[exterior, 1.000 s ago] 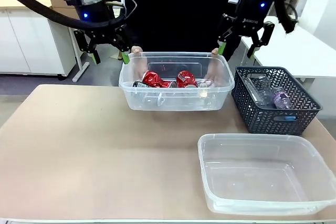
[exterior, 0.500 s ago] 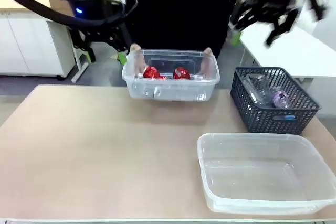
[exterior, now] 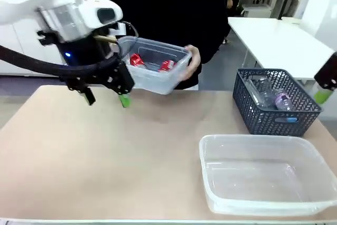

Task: Sort the waste into each basket.
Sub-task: Pick up the Organizing box on the right side of the table and lift it.

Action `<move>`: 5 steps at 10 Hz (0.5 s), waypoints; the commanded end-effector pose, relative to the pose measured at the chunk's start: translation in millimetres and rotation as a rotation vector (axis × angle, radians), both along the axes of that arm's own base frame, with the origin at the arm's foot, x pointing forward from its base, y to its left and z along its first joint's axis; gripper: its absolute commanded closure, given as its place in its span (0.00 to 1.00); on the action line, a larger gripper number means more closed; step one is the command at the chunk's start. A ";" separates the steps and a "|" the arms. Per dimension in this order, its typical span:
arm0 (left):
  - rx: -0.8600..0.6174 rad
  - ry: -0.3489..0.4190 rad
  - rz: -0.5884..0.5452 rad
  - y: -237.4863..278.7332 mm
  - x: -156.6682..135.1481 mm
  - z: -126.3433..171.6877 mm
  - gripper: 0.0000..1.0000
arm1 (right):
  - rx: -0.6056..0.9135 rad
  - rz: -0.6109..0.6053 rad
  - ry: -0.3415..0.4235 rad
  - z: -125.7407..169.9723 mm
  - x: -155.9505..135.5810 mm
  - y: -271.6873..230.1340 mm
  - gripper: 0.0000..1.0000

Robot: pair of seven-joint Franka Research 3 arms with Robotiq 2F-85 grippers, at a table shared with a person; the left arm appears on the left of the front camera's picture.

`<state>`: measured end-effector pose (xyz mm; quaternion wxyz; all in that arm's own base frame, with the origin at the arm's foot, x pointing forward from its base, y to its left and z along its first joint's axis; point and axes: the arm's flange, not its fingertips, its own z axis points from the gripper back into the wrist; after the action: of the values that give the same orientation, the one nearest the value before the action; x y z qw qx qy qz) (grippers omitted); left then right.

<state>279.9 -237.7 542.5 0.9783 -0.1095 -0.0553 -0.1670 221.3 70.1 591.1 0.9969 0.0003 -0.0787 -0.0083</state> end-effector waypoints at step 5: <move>-0.066 0.047 0.090 -44.0 18.8 -18.3 0.00 | -0.104 0.070 0.051 -34.3 36.3 11.0 0.00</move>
<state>292.5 -257.5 528.5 0.9799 -0.1260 -0.0467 -0.1475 240.4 76.7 572.4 0.9974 -0.0153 -0.0701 0.0075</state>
